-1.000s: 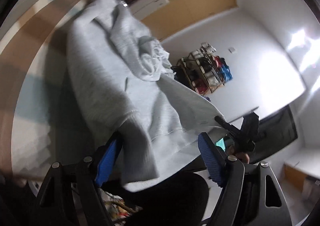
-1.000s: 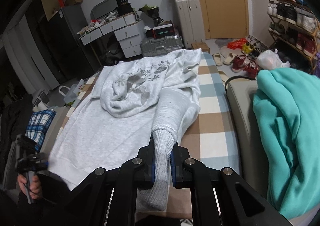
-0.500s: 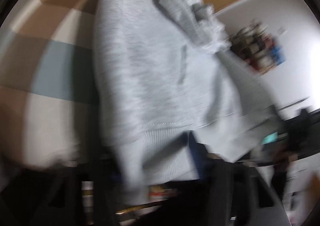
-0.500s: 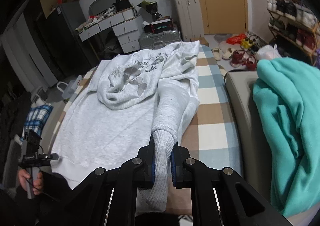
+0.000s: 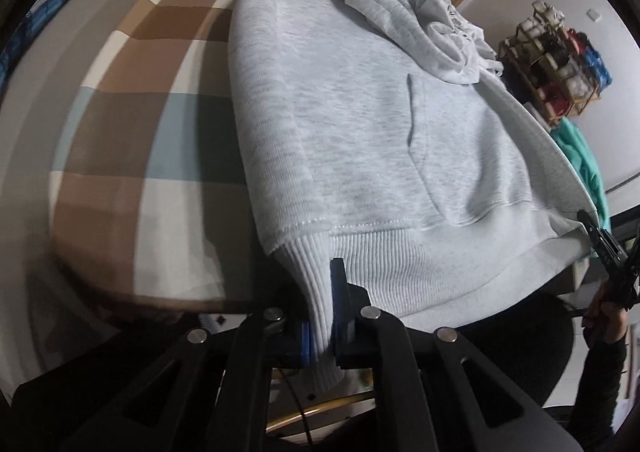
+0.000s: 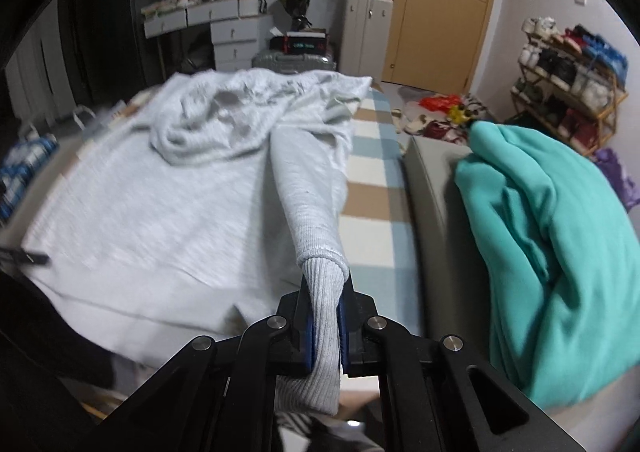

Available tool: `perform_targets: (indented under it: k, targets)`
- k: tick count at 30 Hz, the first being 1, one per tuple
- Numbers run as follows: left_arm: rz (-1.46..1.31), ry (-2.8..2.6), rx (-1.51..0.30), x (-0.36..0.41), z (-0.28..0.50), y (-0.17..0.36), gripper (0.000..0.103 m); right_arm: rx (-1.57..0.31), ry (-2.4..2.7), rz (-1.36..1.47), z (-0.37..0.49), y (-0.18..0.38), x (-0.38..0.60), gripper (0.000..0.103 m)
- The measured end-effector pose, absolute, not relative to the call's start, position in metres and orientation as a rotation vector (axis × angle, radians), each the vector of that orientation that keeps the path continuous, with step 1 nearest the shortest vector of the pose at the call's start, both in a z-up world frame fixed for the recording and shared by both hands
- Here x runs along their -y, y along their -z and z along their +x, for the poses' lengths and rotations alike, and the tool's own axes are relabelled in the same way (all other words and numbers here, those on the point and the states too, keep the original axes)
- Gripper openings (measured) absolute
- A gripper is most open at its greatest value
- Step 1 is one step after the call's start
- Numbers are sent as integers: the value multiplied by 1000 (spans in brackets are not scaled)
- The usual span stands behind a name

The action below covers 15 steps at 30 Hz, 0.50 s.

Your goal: Fold large clothes

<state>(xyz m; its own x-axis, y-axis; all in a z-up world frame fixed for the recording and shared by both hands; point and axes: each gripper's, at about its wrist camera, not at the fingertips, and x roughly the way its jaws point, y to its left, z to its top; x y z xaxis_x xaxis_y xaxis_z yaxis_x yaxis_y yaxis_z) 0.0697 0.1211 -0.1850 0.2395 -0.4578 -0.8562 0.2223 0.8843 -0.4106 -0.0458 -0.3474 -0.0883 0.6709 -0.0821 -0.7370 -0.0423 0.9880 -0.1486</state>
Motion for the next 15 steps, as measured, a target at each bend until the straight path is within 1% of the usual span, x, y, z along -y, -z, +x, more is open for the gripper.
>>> perform_targets:
  k: [3,6,12,15]
  targets:
    - [-138,438,-1226,-119,66,180,3,-847,40,-248,-55,104,339,8]
    - [-101,441,-1209,-116,62,171,3,-839,15,-262,-64,107,337,8]
    - [-126,497,-1220,-122,64,160,3,-805,-2,-256,-74,93,343,8]
    - [-179,542,-1197,-121,85,154,3,-803,11,-296,-72,97,339,8]
